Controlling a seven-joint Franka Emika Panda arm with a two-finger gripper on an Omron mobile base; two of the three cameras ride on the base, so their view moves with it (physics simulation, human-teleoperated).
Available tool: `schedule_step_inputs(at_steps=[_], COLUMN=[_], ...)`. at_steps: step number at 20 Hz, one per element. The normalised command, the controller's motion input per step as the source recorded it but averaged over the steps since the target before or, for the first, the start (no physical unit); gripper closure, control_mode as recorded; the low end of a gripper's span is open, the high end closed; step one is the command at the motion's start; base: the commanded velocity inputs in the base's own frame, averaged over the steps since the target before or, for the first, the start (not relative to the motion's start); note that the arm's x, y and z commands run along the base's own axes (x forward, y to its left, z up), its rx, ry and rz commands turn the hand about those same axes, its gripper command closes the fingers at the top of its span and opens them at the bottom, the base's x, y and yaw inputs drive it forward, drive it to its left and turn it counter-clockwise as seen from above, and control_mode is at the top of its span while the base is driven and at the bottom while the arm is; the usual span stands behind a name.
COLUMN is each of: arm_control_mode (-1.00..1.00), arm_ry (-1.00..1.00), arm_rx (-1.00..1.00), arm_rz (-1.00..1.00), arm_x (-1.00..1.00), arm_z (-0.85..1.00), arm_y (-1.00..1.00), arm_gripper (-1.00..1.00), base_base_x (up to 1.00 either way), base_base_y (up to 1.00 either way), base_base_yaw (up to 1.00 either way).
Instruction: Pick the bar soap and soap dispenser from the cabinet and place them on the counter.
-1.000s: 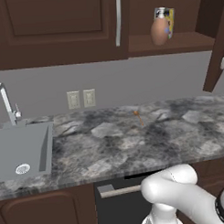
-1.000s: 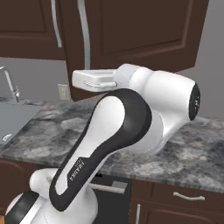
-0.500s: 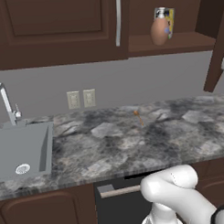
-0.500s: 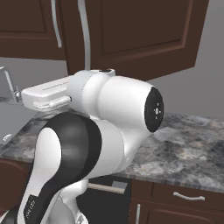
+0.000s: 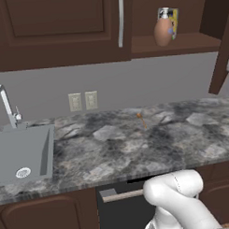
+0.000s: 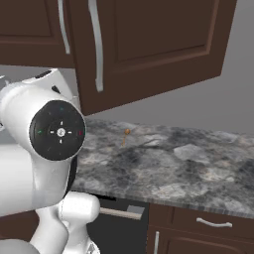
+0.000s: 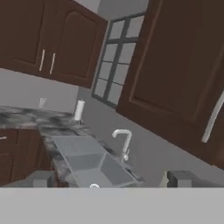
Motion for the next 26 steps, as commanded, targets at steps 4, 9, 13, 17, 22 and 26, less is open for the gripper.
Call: schedule_step_inputs(at_steps=[4, 9, 13, 17, 22, 26], arm_control_mode=[-1.0, -1.0, -1.0, -1.0, -1.0, -1.0], arm_ry=[-0.12, -0.04, 0.0, 0.0, 0.0, 0.0], arm_rx=[-0.25, -0.25, -0.25, -0.24, -0.2, -0.21], arm_rz=[-0.21, -0.26, -0.3, -0.3, -0.27, -0.27], arm_x=[0.01, 0.15, 0.43, 0.38, 0.29, 0.32], arm_z=[0.0, 0.0, 0.0, 0.0, 0.0, 0.0], arm_y=[0.39, 0.29, 0.3, 0.15, 0.11, 0.05], arm_gripper=[-1.0, -1.0, -1.0, -1.0, -1.0, -1.0], base_base_x=[0.0, 0.0, 0.0, 0.0, 0.0, 0.0], base_base_y=[0.0, 0.0, 0.0, 0.0, 0.0, 0.0], base_base_yaw=[0.0, 0.0, 0.0, 0.0, 0.0, 0.0])
